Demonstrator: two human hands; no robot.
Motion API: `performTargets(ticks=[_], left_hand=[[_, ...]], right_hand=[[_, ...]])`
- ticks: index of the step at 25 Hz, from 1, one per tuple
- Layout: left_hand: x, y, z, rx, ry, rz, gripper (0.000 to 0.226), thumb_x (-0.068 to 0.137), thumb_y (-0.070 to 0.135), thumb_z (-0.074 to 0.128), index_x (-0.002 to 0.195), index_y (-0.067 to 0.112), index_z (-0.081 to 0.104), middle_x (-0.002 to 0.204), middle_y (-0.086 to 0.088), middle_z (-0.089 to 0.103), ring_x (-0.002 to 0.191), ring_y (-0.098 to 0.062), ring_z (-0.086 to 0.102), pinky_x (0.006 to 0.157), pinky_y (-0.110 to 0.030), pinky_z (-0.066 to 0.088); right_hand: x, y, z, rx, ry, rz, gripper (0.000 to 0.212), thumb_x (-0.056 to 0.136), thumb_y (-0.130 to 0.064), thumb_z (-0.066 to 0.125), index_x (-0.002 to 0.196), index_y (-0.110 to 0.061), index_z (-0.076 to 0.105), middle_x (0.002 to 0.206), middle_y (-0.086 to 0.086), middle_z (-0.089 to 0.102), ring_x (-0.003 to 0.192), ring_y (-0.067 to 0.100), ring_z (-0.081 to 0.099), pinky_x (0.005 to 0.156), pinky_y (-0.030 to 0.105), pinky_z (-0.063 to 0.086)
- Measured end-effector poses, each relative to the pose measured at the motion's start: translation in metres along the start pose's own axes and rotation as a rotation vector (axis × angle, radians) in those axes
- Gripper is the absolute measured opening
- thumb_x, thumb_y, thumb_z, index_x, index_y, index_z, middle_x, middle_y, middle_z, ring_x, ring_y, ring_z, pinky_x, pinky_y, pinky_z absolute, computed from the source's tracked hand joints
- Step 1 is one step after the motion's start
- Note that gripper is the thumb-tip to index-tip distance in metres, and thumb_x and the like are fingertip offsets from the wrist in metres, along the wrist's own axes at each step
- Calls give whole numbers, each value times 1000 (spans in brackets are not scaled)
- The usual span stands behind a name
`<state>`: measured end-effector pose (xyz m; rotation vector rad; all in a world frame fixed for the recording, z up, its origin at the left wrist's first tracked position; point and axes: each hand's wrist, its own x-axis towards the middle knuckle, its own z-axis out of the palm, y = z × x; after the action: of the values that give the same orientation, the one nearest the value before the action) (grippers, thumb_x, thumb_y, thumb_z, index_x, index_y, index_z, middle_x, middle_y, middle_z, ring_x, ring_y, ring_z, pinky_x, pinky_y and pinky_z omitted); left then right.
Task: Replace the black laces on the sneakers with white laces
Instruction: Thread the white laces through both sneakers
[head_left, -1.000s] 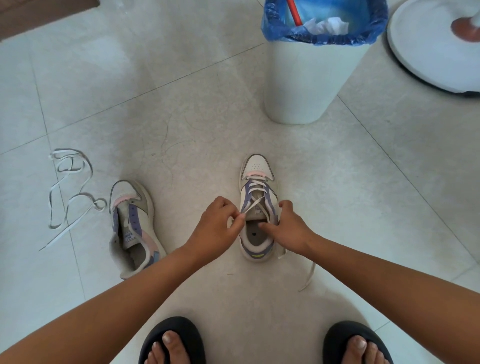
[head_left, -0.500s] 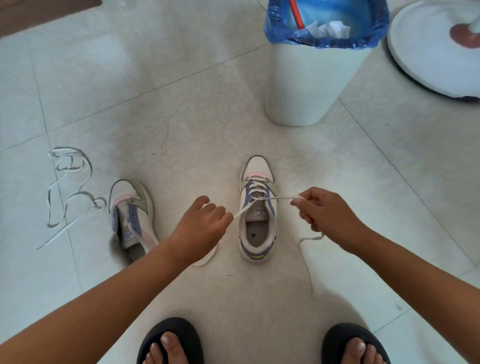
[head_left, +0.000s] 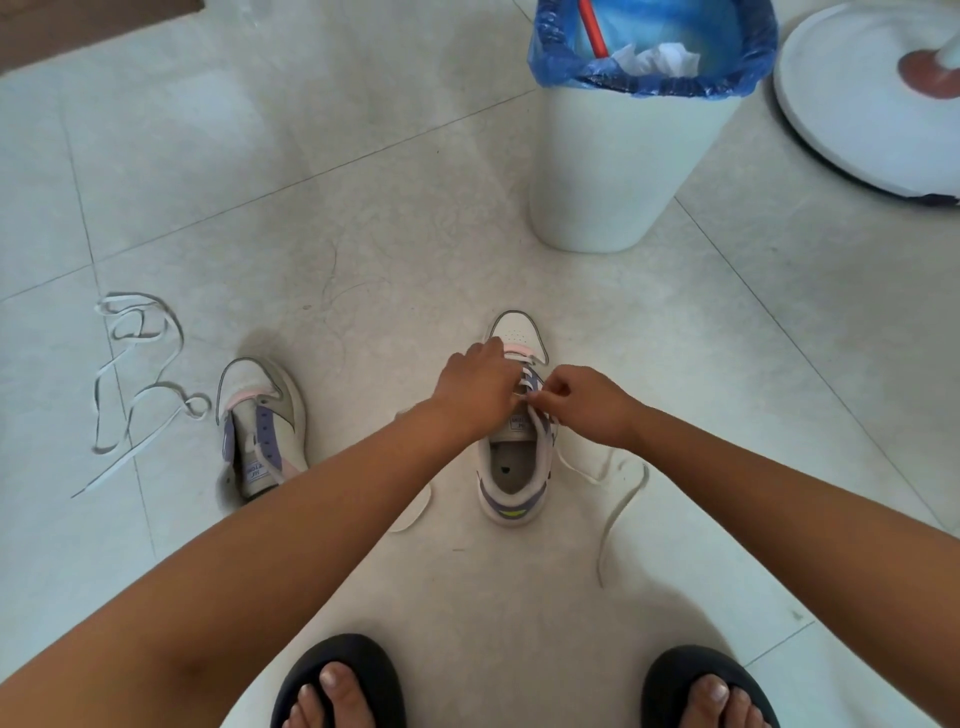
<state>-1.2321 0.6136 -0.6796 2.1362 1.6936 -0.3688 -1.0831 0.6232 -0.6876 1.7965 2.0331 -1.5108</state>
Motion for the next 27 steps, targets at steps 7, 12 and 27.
performTargets(ticks=[7, 12, 27], left_hand=[[-7, -5, 4, 324, 120, 184, 23, 94, 7, 42, 117, 6, 45, 115, -10, 55, 100, -27, 57, 72, -31, 30], [-31, -30, 15, 263, 394, 286, 27, 59, 5, 85, 69, 8, 60, 55, -3, 58, 41, -19, 53, 43, -22, 35], [-37, -21, 18, -837, -137, -348, 42, 98, 43, 41, 76, 11, 57, 63, -1, 69, 46, -10, 62, 47, -18, 42]], right_hand=[[4, 0, -2, 209, -84, 50, 34, 96, -26, 49, 64, -13, 51, 65, 1, 54, 59, 11, 45, 58, 21, 36], [-4, 14, 0, 264, -110, 85, 30, 99, -26, 46, 74, -11, 52, 69, 3, 56, 63, 13, 49, 67, 25, 40], [0, 0, 4, 347, -203, 84, 30, 95, -30, 53, 73, -11, 56, 54, 3, 54, 46, 14, 47, 51, 24, 42]])
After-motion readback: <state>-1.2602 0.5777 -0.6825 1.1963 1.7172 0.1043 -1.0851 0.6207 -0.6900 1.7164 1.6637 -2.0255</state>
